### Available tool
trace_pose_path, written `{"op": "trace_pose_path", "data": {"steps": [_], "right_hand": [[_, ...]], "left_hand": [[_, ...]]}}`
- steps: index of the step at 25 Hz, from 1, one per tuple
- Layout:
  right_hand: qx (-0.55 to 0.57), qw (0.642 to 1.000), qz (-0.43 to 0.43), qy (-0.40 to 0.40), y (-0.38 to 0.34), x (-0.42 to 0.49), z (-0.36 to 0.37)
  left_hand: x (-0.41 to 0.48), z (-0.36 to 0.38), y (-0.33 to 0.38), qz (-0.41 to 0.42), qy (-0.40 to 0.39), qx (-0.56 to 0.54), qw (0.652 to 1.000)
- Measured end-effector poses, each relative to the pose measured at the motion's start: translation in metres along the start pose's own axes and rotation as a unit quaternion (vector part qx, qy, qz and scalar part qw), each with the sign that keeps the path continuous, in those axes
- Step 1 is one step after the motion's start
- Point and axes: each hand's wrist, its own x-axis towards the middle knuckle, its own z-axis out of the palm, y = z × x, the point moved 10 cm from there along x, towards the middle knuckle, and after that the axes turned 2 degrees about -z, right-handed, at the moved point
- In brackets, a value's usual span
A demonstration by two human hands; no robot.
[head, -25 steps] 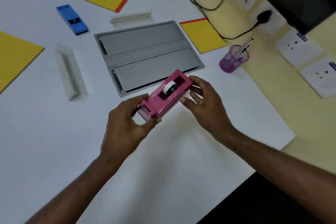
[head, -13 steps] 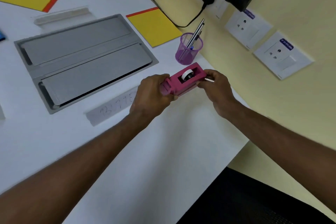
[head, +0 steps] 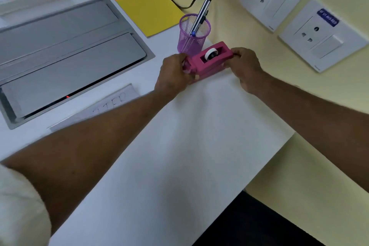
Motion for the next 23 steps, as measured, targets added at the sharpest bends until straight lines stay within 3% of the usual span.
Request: {"op": "trace_pose_path", "data": {"steps": [7, 10, 13, 23], "right_hand": [[-0.035, 0.999, -0.029, 0.008, -0.005, 0.011, 0.008], [-0.124, 0.988, -0.089, 0.038, -0.017, 0.002, 0.007], [-0.202, 0.963, -0.175, 0.042, -0.027, -0.018, 0.02], [-0.303, 0.914, -0.269, -0.011, -0.035, -0.107, 0.085]], "left_hand": [[0.009, 0.006, -0.009, -0.009, 0.02, -0.039, 0.999], [0.008, 0.008, -0.006, -0.009, 0.028, -0.04, 0.999], [0.004, 0.007, -0.002, 0.001, 0.032, 0.003, 0.999], [-0.068, -0.04, 0.011, 0.08, 0.029, 0.215, 0.973]]}}
